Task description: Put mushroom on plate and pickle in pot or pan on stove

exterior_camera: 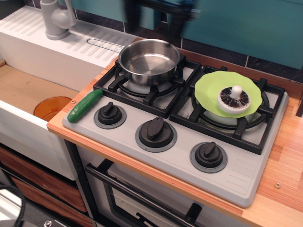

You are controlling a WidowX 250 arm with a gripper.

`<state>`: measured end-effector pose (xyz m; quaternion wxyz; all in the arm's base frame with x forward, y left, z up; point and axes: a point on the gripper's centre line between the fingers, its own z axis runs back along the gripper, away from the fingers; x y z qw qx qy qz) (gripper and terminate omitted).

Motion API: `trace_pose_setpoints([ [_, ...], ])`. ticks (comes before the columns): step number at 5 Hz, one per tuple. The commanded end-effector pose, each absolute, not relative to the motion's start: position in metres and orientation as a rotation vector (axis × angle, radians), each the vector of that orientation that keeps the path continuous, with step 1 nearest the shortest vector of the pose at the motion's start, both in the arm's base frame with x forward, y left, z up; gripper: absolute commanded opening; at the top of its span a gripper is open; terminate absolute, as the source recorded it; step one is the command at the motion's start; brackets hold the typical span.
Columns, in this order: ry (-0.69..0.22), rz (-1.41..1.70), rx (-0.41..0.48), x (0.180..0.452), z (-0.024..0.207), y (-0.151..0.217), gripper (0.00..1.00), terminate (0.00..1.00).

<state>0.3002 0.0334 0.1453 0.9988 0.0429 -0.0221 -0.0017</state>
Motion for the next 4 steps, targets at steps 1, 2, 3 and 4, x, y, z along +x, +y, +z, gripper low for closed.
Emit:
trace_pose_setpoints([
  [1,-0.235,-0.003,0.167,0.291,0.143,0.062,1.0,0.0],
  [2,-0.254,0.005,0.174,0.286,0.129,0.071,1.0,0.0],
  [3,-0.276,0.013,0.165,0.281,0.113,0.079,1.0,0.0],
  [4,-0.301,0.024,0.149,0.277,0.098,0.085,1.0,0.0],
])
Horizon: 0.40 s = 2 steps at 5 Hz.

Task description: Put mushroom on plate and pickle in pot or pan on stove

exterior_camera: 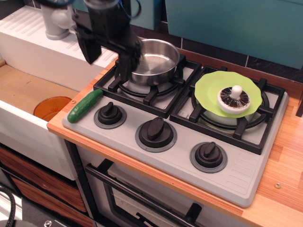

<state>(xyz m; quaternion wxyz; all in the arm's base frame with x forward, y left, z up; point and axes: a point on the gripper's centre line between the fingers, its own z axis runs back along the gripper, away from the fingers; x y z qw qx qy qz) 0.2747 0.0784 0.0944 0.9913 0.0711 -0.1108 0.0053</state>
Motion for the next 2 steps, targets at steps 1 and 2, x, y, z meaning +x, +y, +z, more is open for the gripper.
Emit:
trace_pose_setpoints([
  [1,-0.328,0.021,0.127,0.272,0.081,0.092,1.0,0.0],
  [2,-0.348,0.021,0.118,0.269,0.069,0.099,1.0,0.0],
])
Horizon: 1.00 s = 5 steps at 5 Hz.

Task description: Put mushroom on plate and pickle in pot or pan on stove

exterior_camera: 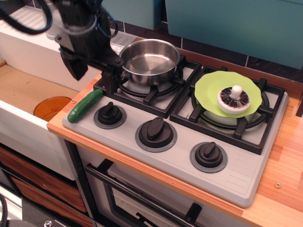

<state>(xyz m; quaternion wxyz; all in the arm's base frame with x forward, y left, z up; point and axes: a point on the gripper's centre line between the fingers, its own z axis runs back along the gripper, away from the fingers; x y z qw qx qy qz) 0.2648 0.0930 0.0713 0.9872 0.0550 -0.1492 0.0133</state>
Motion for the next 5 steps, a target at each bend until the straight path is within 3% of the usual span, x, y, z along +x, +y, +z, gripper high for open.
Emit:
trace_pose_setpoints([
  [1,-0.371,0.012,0.11,0.267,0.057,0.103,1.0,0.0],
  [5,-0.421,0.0,0.091,0.266,0.028,0.119,1.0,0.0],
])
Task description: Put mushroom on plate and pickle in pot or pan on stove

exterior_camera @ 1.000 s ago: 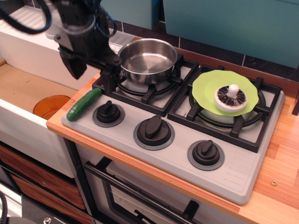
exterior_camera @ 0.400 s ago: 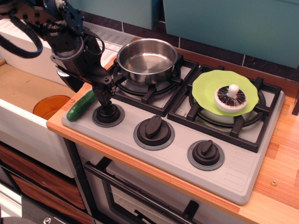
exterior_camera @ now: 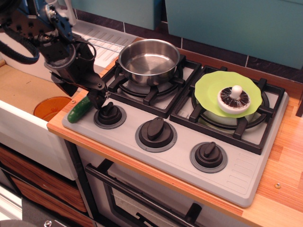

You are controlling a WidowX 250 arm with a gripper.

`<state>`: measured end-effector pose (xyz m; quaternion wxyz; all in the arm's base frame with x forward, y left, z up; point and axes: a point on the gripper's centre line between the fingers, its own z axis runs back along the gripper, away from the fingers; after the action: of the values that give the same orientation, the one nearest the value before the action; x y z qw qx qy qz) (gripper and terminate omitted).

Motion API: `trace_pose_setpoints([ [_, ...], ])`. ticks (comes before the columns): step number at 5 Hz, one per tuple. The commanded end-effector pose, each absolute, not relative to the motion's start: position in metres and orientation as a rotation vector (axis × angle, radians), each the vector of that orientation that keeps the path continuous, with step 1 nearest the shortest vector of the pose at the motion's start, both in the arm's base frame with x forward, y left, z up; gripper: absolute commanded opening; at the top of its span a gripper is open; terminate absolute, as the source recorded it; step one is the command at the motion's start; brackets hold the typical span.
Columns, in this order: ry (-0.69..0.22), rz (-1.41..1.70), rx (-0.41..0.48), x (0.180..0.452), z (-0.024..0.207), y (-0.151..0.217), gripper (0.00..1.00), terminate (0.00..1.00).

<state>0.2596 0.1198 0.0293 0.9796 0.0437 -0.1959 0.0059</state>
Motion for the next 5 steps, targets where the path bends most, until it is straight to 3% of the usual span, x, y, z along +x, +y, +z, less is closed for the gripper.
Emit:
trace_pose_setpoints([
  [1,-0.422,0.01,0.085,0.265,0.023,0.116,1.0,0.0],
  [2,-0.415,0.024,0.086,0.264,0.024,0.113,0.0,0.0],
  [4,-0.368,0.037,0.099,0.266,0.04,0.109,0.0,0.0],
  [5,-0.315,0.041,0.097,0.266,0.064,0.107,0.0,0.0],
])
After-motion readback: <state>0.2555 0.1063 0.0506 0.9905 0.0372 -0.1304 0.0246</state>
